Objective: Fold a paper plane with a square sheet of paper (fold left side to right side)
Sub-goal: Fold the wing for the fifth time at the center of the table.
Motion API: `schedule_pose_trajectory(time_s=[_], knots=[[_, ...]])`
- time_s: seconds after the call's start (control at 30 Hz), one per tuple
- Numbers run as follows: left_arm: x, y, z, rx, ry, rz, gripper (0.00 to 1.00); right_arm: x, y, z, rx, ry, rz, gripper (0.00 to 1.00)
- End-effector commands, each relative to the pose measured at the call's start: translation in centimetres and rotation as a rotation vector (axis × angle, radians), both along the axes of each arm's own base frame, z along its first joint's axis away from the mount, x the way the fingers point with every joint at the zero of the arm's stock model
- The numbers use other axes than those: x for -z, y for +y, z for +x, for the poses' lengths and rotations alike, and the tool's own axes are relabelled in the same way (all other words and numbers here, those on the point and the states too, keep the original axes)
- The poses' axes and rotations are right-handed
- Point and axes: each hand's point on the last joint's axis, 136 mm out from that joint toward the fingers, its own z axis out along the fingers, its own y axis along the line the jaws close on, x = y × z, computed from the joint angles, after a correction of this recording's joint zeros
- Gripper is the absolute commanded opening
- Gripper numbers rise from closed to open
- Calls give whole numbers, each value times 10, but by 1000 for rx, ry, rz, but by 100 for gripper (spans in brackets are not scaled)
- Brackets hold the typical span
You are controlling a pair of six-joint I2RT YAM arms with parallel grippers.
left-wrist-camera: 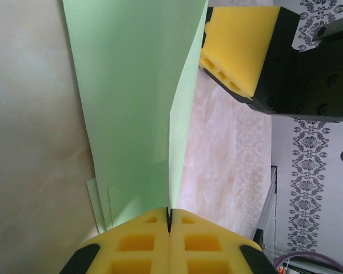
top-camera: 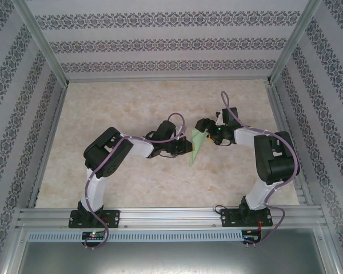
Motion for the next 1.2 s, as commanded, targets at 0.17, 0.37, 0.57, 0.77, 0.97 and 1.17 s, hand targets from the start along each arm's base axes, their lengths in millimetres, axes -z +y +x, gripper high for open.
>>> schedule_pose_trajectory(time_s=[0.17,0.37,0.57,0.77,0.97,1.17], knots=[[-7,3,7,-7,-36,-3,3,-6,10,11,-25,-29,23,87],[-7,3,7,-5,-37,-4,2,-4,15,13,-34,-22,22,87],[-7,3,7,-5,-36,-4,2,1,18,13,-44,-7,19,87],[-9,4,8,-5,-45,4,2,12,15,7,-45,34,-10,87],[-8,5,10,4,-62,44,2,25,12,-2,-72,83,-58,87],[-4,8,13,4,-64,70,2,33,9,-8,-86,108,-84,87]])
